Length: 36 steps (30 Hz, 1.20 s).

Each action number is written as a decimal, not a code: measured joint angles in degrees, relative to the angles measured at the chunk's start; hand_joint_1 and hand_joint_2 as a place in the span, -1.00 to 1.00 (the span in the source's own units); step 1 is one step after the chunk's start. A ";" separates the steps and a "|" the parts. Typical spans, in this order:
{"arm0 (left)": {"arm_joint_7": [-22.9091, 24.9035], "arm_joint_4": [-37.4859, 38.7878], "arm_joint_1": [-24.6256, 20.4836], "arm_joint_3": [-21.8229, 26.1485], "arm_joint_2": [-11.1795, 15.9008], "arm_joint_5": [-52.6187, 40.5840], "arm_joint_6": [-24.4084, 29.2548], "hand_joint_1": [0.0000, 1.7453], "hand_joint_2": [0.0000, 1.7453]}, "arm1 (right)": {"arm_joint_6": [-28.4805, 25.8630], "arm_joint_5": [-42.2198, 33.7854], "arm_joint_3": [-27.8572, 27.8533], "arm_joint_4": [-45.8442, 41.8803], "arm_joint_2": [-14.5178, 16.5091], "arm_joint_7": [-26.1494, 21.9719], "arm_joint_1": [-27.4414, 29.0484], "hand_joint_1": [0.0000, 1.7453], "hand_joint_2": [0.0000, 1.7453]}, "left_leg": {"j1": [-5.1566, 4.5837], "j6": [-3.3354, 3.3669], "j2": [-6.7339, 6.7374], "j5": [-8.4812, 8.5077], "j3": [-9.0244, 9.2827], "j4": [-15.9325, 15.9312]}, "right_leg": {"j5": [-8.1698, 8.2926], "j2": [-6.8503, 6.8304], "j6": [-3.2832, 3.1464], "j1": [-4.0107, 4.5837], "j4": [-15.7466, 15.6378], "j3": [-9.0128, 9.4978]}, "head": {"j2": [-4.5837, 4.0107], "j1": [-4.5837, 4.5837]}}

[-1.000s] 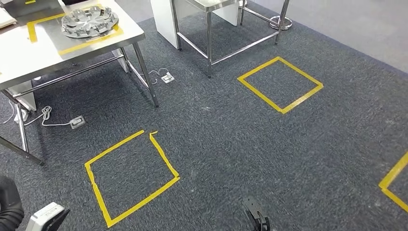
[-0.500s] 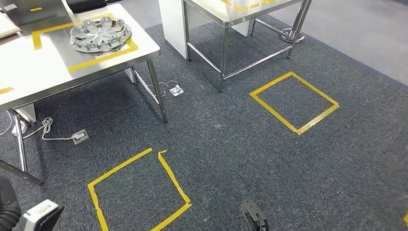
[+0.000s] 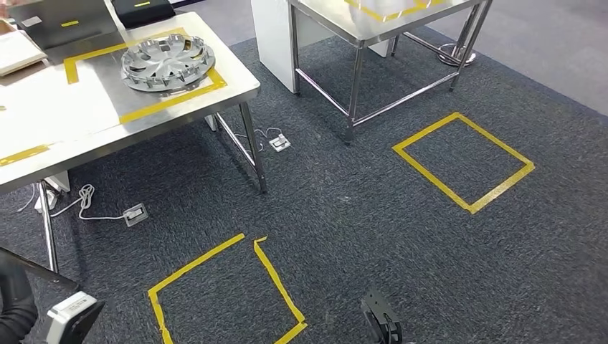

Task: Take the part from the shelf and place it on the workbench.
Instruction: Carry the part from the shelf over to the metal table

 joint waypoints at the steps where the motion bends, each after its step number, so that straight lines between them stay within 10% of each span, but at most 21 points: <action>1: 0.46 0.18 0.04 -0.15 0.05 -0.08 -0.02 1.00 1.00 | 0.01 0.03 -0.01 0.00 -0.03 0.02 0.01 -1.00 -1.00 | 0.11 0.28 0.38 1.71 0.05 -1.33 | -0.63 -0.09 0.68 -0.03 0.09 0.26 | 0.00 -0.19; 4: 1.56 0.38 0.08 -0.67 0.23 -0.04 -0.03 1.00 1.00 | 0.01 0.12 -0.02 0.00 -0.04 0.05 0.04 -1.00 -1.00 | -0.11 2.16 0.23 2.14 0.09 -1.01 | -1.83 -0.66 2.33 -0.17 -0.34 1.15 | 0.00 -0.27; 6: 1.76 0.39 0.04 -0.95 0.28 -0.03 -0.02 1.00 1.00 | 0.04 0.28 -0.02 0.00 -0.03 0.06 0.03 -1.00 -1.00 | -0.19 2.95 -0.16 2.09 0.30 -1.07 | -2.74 -0.83 2.09 -0.08 0.72 1.03 | 0.00 0.11; 9: 1.87 0.55 0.07 -1.33 0.36 -0.10 -0.01 1.00 1.00 | 0.45 0.44 -0.02 0.01 0.02 0.09 0.04 -1.00 -1.00 | -1.12 3.73 -0.70 1.49 0.67 -0.91 | -1.89 -0.89 -2.35 0.51 -0.04 1.12 | 0.00 0.59; 11: 2.24 0.82 0.08 -1.61 0.57 0.35 0.00 1.00 1.00 | 0.63 0.53 -0.02 0.01 0.03 0.13 -0.02 -1.00 -1.00 | -1.59 4.23 -0.92 1.18 0.83 -0.87 | -1.94 -0.97 -3.31 0.44 -0.78 1.66 | 0.00 0.63; 16: 4.08 2.10 0.17 -3.82 2.00 0.97 0.00 1.00 1.00 | 0.64 0.78 -0.02 0.01 0.03 0.13 -0.03 -1.00 -1.00 | -1.66 4.67 -0.96 0.88 0.89 -0.82 | -1.66 -0.98 -1.76 0.34 -1.69 2.20 | 0.00 0.66; 21: 4.83 2.11 0.17 -4.78 2.75 1.02 0.00 1.00 1.00 | 0.64 0.92 -0.02 0.01 0.03 0.44 -0.04 -1.00 -1.00 | -1.62 4.71 -0.94 0.85 0.99 -0.85 | -1.60 -1.00 2.65 0.06 -2.68 2.81 | 0.00 0.64; 29: 4.64 2.08 0.17 -4.86 3.26 1.61 0.00 1.00 1.00 | 0.64 0.87 -0.02 0.01 0.10 0.86 -0.03 -1.00 -1.00 | -1.84 4.75 -0.95 0.74 1.41 -0.99 | -1.52 -1.03 3.06 -0.01 -2.95 3.12 | 0.00 0.62; 33: 3.92 1.92 0.08 -4.82 3.41 2.06 0.00 1.00 1.00 | 0.64 0.56 -0.03 0.01 0.43 0.95 0.05 -1.00 -1.00 | -1.99 5.85 -1.11 0.13 1.79 -2.15 | -0.53 -1.15 4.05 -0.36 -2.23 3.49 | 0.00 0.65; 36: 3.45 1.75 -0.08 -4.64 3.34 2.37 0.03 1.00 1.00 | 0.68 0.57 -0.05 0.01 0.54 0.98 0.03 -1.00 -1.00 | -1.88 6.84 -1.14 -0.45 3.80 -3.13 | -2.62 -1.11 3.32 -0.10 4.10 -0.06 | 0.00 0.72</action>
